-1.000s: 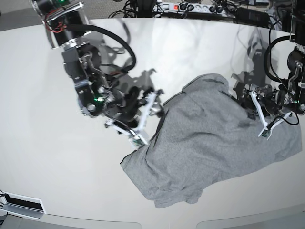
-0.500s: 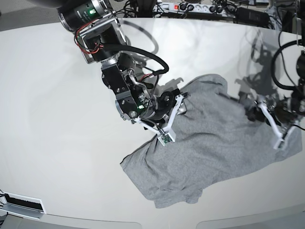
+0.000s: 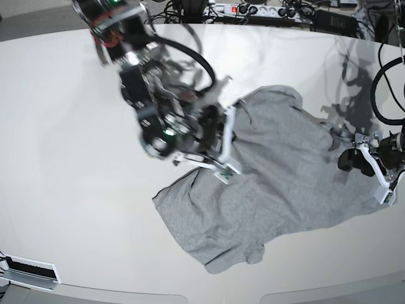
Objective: Layout the t-shirt on the table in an organized manner, then fold the t-shirt properly
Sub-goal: 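Grasp the shirt edge with the right gripper and drag it outward, then grasp a fold of the shirt with the right gripper and pull it open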
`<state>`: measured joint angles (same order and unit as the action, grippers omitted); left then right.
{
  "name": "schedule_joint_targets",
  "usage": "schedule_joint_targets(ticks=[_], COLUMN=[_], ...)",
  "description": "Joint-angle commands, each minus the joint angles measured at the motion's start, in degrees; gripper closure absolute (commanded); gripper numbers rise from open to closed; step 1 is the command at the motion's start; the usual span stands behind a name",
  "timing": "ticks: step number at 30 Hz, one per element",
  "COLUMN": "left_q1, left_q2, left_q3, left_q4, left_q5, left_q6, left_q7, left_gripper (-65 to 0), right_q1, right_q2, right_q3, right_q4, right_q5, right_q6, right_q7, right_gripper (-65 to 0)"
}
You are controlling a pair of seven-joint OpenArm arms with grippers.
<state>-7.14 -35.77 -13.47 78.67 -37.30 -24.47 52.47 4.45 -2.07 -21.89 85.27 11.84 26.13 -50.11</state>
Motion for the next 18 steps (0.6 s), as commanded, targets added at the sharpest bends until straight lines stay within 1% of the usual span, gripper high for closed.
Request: schedule_joint_targets(ticks=[1,4,9,12,14,15,18], left_q1=[-1.1,-1.1,-1.1,-1.1,-1.1,-1.1,-1.0], left_q2=[-1.2,-1.2,-1.2,-1.2,-1.2,-1.2,-1.2], left_q3=[-0.4,-0.4,-0.4,-0.4,-0.4,-0.4,-0.4], left_q4=[0.8,0.8,0.8,0.8,0.8,0.8,0.8], left_q5=[-0.7,-0.8,-0.8,-0.8,-0.8,-0.8,-1.5], left_q6=[0.0,0.0,0.0,0.0,0.0,0.0,-1.3], left_q7=[-0.9,-0.4,1.1,1.6,1.6,1.6,1.6], left_gripper=[-43.0,-43.0,-43.0,-43.0,-43.0,-43.0,-43.0], right_q1=[-1.0,-6.7,-13.5,-15.7,-16.5,-16.5,-16.1], right_q2=[1.4,5.7,10.4,12.5,13.7,13.9,13.4], right_q3=[0.2,0.2,0.2,0.2,0.2,0.2,0.1], right_q4=[4.7,15.6,26.9,29.7,30.7,31.4,34.4], right_q5=[0.1,0.1,-0.4,-4.5,-5.2,-4.4,0.6], right_q6=[-0.6,-1.2,-1.2,-4.8,-5.6,-5.3,-1.7], right_q7=[0.3,0.6,0.4,-1.2,-1.1,-0.8,1.9], right_gripper=[0.0,0.0,0.0,0.0,0.0,0.0,0.0])
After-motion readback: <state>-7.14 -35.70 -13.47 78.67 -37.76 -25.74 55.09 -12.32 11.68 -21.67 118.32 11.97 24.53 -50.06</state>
